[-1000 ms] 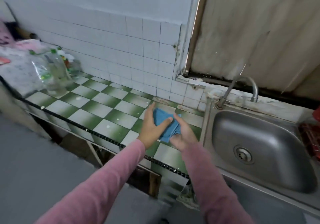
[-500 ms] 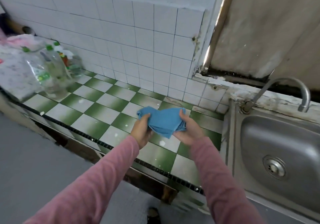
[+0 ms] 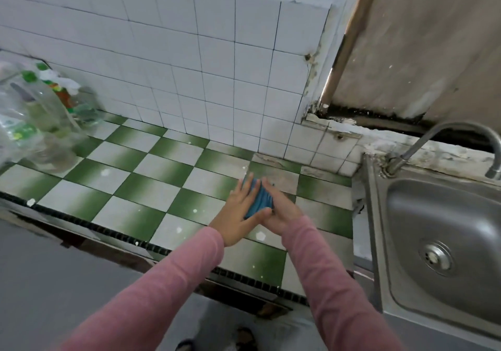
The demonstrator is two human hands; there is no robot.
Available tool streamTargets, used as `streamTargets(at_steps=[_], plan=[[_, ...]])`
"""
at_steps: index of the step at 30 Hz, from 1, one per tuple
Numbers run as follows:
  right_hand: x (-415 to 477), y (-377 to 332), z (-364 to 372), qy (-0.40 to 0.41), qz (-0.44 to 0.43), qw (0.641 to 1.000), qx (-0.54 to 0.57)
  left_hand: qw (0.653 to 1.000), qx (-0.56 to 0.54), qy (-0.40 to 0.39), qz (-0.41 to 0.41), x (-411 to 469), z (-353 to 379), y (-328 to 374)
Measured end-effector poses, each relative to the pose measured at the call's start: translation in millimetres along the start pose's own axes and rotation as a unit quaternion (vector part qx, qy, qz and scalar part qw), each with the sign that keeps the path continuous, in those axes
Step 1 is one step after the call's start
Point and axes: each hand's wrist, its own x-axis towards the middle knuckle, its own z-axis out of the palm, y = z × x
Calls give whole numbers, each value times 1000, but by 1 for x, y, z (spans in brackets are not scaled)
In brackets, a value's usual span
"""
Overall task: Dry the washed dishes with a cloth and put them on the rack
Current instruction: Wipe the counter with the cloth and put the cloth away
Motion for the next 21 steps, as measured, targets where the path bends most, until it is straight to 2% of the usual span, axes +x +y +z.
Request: streamTargets(at_steps=[3,5,7,9,13,16,19,21], plan=[[12,20,-6,38,-5,999,-13,998,37,-28,-37,-6,-14,-17],[22,35,-13,95,-16,994,-44,994,71,-25,-85,-15,-20,-32],[31,48,-22,175,-45,975,-129,988,99,-26,-115,-27,-26,-53],[39,59,-34,240,-59,937,-248,982,129,-37,-136,-37,-31,-77],[50,79,-45,312,-98,824,-462,969,180,-48,-161,-48,-35,-117],[55,92,-47,265,-98,800,-530,964,184,-63,-182,-49,-31,-135],[59,109,-60,172,-8,777,-605,957,198,-85,-195,-52,-24,-147],[59,117,-70,185,-7,774,-606,958,187,-95,-195,-56,-19,-152]])
